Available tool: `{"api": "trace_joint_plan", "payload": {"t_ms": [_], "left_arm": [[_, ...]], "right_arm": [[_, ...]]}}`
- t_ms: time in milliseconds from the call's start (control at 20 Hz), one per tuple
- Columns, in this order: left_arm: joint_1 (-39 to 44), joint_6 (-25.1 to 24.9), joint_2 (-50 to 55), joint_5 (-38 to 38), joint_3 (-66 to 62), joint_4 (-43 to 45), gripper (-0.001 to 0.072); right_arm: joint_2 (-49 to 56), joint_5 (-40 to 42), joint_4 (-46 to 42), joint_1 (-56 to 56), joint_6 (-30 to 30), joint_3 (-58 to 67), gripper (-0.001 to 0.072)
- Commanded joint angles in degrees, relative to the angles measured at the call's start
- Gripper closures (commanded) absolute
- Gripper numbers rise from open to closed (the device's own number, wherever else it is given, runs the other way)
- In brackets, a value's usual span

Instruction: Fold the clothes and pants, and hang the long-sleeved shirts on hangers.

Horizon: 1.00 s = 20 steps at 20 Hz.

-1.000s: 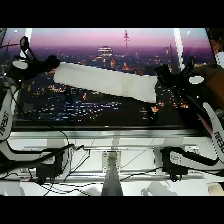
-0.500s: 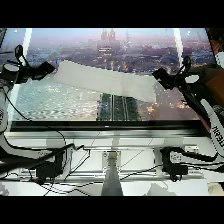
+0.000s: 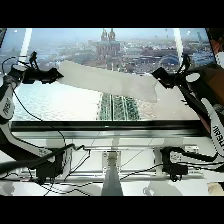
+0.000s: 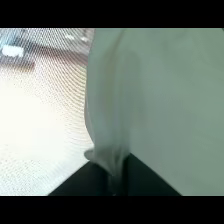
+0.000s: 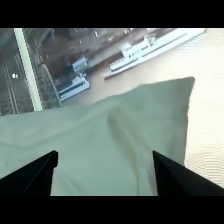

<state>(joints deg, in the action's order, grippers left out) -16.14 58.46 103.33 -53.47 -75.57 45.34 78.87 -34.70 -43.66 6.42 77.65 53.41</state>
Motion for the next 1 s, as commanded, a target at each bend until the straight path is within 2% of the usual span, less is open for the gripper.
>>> {"api": "trace_joint_plan", "payload": {"t_ms": [0,50,100,150,300,450,700,950], "left_arm": [[1.03,-2.36,-0.26,-2.4,-3.63,-0.24,0.069],[0.9,-2.34,-1.51,-4.44,-4.96,1.29,0.069],[0.92,-2.27,-3.52,-7.02,-6.16,3.8,0.069],[0.94,-1.11,-6.14,-9.84,-6.8,5.84,0.069],[0.98,3.8,-15.26,-20.9,-6.91,6.54,0.069],[1.09,3.96,-24.41,-31.3,-6.91,6.56,0.069],[1.18,4.39,-33.73,-32.02,-6.91,6.51,0.0689],[1.22,4.39,-34.49,-31.74,-6.88,6.47,0.0689]], "right_arm": [[-0.04,-0.63,-0.15,-0.35,-1.33,4.76,0.0336],[-0.04,-0.68,-0.22,-1.11,-2.05,6.14,0.0515],[0.0,-0.7,-0.28,-2.47,-2.86,7.17,0.0645],[0.09,-0.68,-0.26,-4.22,-3.21,7.85,0.0699],[2.1,-0.7,-0.09,-13.05,-3.13,10.01,0.0699],[7.3,-0.7,0.0,-24.98,0.09,14.19,0.07],[21.46,-1.84,2.16,-46.03,6.4,28.37,0.07],[30.18,-6.01,2.89,-57.16,6.97,39.71,0.07]]}}
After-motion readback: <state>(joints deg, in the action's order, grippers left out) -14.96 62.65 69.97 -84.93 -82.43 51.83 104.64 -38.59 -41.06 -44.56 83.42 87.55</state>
